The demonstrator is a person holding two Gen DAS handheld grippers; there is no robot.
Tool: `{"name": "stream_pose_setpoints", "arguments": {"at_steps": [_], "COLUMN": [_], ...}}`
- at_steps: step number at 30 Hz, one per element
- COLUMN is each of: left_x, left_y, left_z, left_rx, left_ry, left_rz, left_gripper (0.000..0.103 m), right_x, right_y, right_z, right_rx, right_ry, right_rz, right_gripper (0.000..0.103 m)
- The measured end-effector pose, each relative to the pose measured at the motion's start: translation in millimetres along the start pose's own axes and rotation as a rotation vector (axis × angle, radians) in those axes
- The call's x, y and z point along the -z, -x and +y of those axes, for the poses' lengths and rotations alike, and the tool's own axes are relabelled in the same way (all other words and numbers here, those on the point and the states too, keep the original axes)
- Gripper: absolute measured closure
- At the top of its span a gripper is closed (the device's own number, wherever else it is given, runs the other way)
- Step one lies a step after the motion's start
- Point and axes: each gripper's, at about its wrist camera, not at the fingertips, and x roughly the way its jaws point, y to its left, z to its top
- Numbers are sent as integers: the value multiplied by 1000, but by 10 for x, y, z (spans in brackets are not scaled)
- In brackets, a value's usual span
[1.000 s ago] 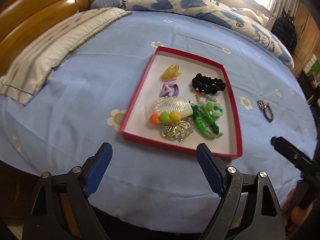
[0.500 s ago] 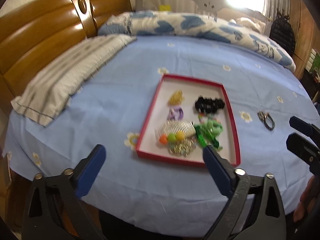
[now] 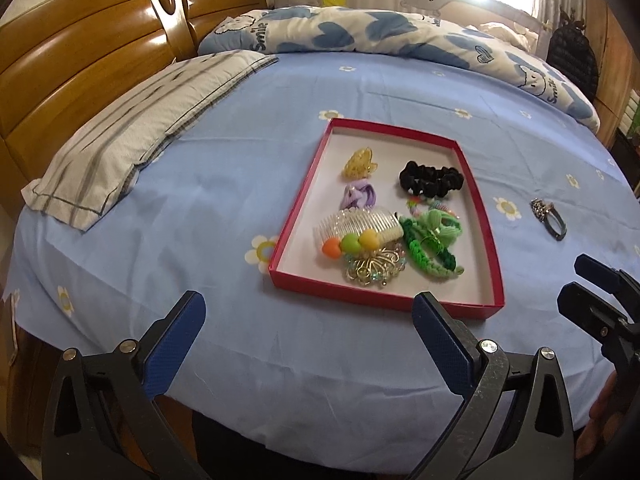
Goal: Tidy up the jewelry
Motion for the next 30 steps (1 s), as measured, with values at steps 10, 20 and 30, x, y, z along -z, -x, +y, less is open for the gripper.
{"name": "stream_pose_setpoints", "arguments": {"at_steps": [10, 20, 30], "left_x": [60, 62, 82], "left_y": [58, 94, -9], "left_z": [24, -69, -166], "left_rx": [5, 31, 35], "left_ry": [8, -8, -22], "left_rz": [-82, -102, -57], "left_gripper": [0, 0, 0], "right_x": [105, 30, 41], "right_y": [-60, 20, 43], "right_z": [-32, -387, -528], "right_rx": [1, 24, 35], "right_ry": [0, -99, -137], "right_rz": [-17, -37, -35], "right_gripper": [4, 4, 4]}}
